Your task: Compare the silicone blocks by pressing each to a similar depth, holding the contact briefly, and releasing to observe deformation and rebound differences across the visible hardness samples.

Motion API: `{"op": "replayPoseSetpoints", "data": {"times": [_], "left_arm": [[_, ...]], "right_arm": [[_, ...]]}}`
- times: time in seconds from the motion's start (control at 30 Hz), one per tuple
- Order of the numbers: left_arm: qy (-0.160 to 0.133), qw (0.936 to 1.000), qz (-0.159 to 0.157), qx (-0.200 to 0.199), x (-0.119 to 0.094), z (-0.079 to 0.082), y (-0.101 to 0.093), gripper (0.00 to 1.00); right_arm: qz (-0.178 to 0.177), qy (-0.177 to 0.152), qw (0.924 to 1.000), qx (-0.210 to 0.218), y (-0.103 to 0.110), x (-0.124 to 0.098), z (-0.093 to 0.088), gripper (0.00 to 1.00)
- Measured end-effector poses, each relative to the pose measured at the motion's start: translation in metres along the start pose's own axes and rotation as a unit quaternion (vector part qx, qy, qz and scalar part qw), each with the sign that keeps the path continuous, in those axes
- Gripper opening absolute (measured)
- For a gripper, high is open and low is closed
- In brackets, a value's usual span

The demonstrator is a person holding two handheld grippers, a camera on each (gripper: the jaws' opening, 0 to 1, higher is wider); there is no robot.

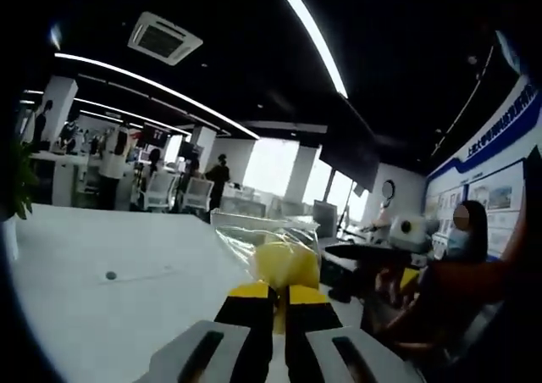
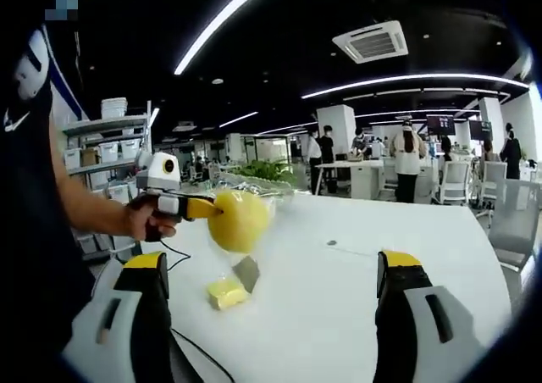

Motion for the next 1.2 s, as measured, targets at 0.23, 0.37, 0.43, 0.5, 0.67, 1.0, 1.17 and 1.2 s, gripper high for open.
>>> {"op": "replayPoseSetpoints", "data": {"times": [0.23, 0.37, 0.43, 0.5, 0.67, 1.0, 1.17, 1.2], "left_arm": [[-0.001, 0.9999, -0.017, -0.002, 0.002, 0.000, -0.010, 0.00], [0.000, 0.9998, -0.022, -0.004, 0.002, -0.002, -0.013, 0.00], [0.000, 0.9997, -0.023, -0.005, 0.001, -0.003, -0.014, 0.00], [0.002, 0.9997, -0.024, -0.007, 0.001, -0.005, -0.015, 0.00], [0.002, 0.9995, -0.027, -0.014, -0.001, -0.007, -0.019, 0.00], [0.002, 0.9990, -0.041, -0.017, 0.000, -0.005, -0.027, 0.00], [0.003, 0.9990, -0.042, -0.015, 0.000, -0.005, -0.027, 0.01], [0.002, 0.9990, -0.041, -0.017, -0.001, -0.005, -0.027, 0.01]], "right_arm": [[0.032, -0.012, 0.9992, 0.021, 0.006, 0.023, 0.003, 0.91], [0.054, -0.003, 0.9980, 0.032, 0.011, 0.030, -0.002, 0.78], [0.058, 0.000, 0.9977, 0.036, 0.011, 0.034, -0.006, 0.76], [0.065, 0.000, 0.9968, 0.047, 0.013, 0.037, -0.009, 0.74], [0.078, 0.000, 0.9945, 0.069, 0.014, 0.046, -0.016, 0.67], [0.118, 0.016, 0.9873, 0.105, 0.022, 0.060, -0.022, 0.47], [0.126, 0.023, 0.9864, 0.103, 0.026, 0.061, -0.025, 0.40], [0.127, 0.024, 0.9863, 0.102, 0.026, 0.061, -0.025, 0.37]]}}
Point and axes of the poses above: the point that each gripper's makers call its tool centre point, and the gripper's own axes: x roughly forward along the fingers, y roughly to its left, z roughly out of its top, the point moved 8 cm from there along -x, roughly backward along the fingers, and after that the axes turned 13 degrees about -y, right-handed, at the moved point
